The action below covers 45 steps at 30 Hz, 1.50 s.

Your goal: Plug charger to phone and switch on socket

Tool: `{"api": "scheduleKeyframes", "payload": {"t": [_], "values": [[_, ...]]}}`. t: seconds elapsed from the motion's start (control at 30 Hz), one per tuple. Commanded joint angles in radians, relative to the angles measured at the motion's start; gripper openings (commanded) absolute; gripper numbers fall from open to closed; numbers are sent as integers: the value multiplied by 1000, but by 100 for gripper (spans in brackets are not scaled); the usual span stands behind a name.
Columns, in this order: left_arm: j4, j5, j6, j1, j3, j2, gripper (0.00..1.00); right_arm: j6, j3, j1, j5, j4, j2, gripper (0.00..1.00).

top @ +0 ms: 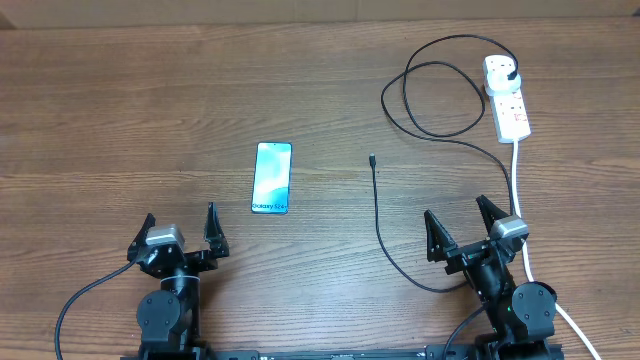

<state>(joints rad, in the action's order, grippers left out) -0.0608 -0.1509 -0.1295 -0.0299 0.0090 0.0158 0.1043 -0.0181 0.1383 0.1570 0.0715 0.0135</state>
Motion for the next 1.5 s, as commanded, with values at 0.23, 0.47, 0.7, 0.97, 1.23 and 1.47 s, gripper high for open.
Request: {"api": "scheduleKeyframes", "payload": {"t": [0.23, 0.47, 0.7, 0.97, 1.23, 1.47], "values": [[0, -6, 14, 10, -4, -11, 100, -1, 10, 3, 1, -5, -11, 100], [0, -6, 14, 10, -4, -11, 99, -1, 10, 3, 1, -5, -11, 100], [1, -6, 14, 10, -4, -11, 99, -1, 10, 3, 1, -5, -11, 100], [0, -5, 14, 10, -4, -11, 100, -1, 10, 3, 1, -5, -11, 100], [21, 155, 3, 10, -4, -11, 100, -1, 10, 3, 1, -5, -11, 100], [-19, 228, 3, 10, 47, -5, 100, -1, 10, 3, 1, -5, -11, 100]]}}
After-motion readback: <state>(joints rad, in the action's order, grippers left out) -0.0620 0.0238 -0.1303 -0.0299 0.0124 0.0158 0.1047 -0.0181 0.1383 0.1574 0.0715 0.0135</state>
